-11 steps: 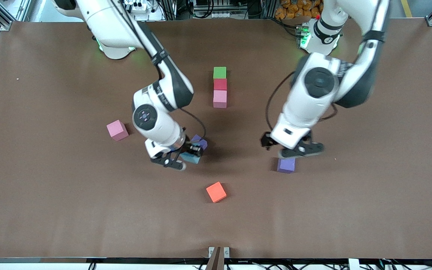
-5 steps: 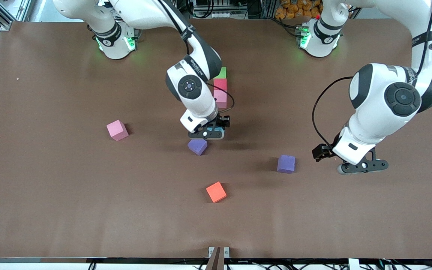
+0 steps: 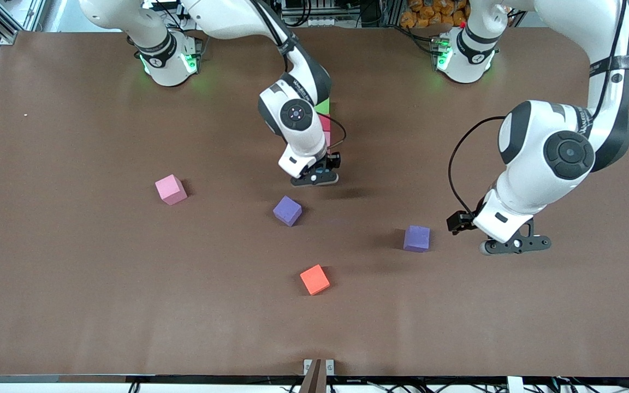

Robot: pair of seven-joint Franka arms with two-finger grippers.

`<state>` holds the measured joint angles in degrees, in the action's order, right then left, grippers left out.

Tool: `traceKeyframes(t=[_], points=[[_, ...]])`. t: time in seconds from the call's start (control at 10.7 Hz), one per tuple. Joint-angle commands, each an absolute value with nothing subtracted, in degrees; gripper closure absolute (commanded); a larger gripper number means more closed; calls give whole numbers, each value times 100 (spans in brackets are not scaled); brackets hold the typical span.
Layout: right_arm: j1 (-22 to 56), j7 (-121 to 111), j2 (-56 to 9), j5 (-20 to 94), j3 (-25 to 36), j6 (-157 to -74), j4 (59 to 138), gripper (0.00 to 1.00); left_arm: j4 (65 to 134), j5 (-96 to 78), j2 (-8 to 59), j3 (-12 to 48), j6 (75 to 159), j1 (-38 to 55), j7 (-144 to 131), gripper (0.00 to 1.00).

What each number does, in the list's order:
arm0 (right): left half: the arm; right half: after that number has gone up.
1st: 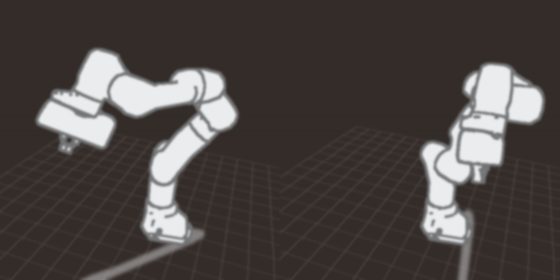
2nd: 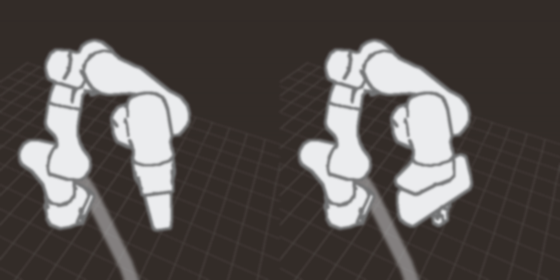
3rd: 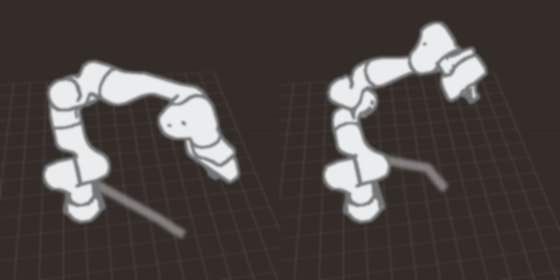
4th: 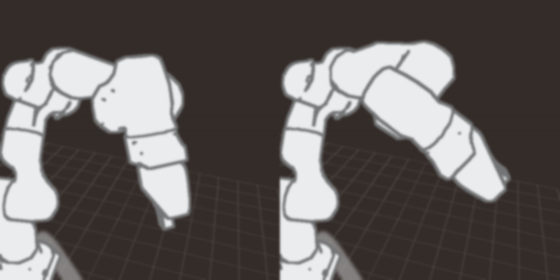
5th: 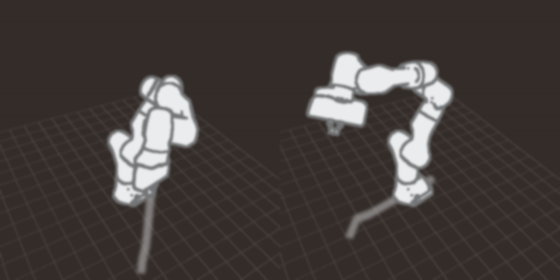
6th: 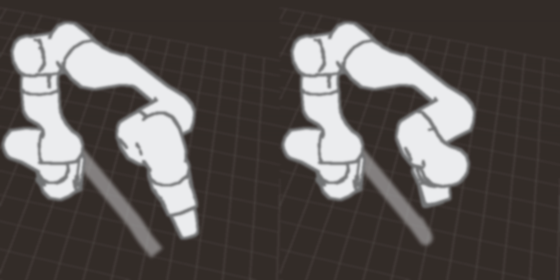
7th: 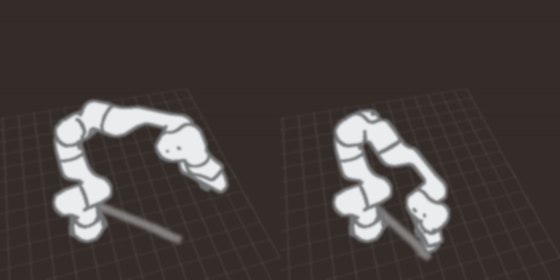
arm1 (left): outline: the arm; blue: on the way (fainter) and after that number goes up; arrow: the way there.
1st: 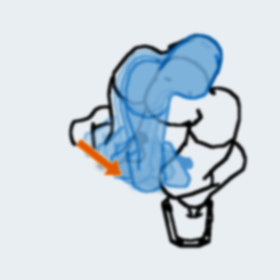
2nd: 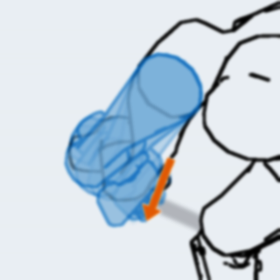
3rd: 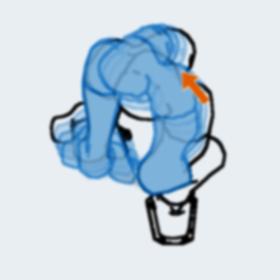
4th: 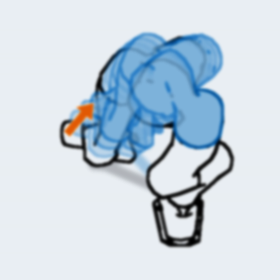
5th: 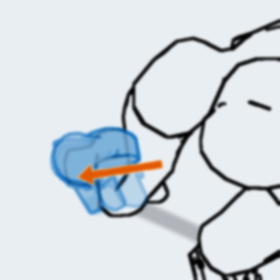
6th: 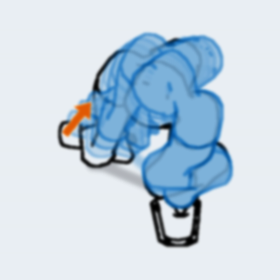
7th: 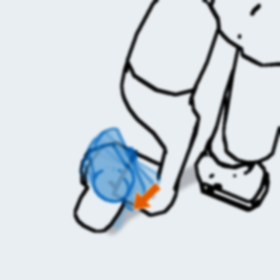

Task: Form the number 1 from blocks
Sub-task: 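Place cyan cube after pink with the right gripper while the left gripper grasps purple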

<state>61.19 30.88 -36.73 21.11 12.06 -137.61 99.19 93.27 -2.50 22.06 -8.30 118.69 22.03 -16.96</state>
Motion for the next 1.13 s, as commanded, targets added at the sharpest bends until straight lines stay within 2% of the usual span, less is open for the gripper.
traceKeyframes(t=[0.0, 0.19, 0.47, 0.66, 0.75, 0.84, 0.94, 1.03], points=[[6301, 3094, -3560, 2083, 1266, -13878, 10142, 39, 9290, -167, 2425, -782, 11812, 2258, -1609, 0], [6389, 3094, -3533, 2083, 1266, -13930, 10283, 39, 9255, -167, 2644, -747, 11891, 2303, -1600, 0], [6468, 3094, -3516, 2083, 1257, -14115, 10467, 39, 8852, -167, 3092, -493, 11900, 2294, -1381, 0], [6486, 3111, -3516, 2083, 1257, -14124, 10468, 37, 8824, -184, 3164, -475, 12006, 2311, -1275, 0], [6530, 3172, -3524, 2083, 1257, -14133, 10468, 30, 8824, -193, 3173, -457, 12015, 2338, -1109, 0], [6539, 3234, -3524, 2083, 1257, -14133, 10468, 18, 8833, -202, 3173, -448, 12023, 2364, -1020, 0], [6548, 3234, -3524, 2083, 1257, -14133, 10468, 0, 8833, -193, 3242, -396, 12023, 2390, -976, 0], [6539, 3234, -3516, 2083, 1257, -14124, 10468, 0, 8833, -193, 3295, -378, 12076, 2434, -932, 0]])
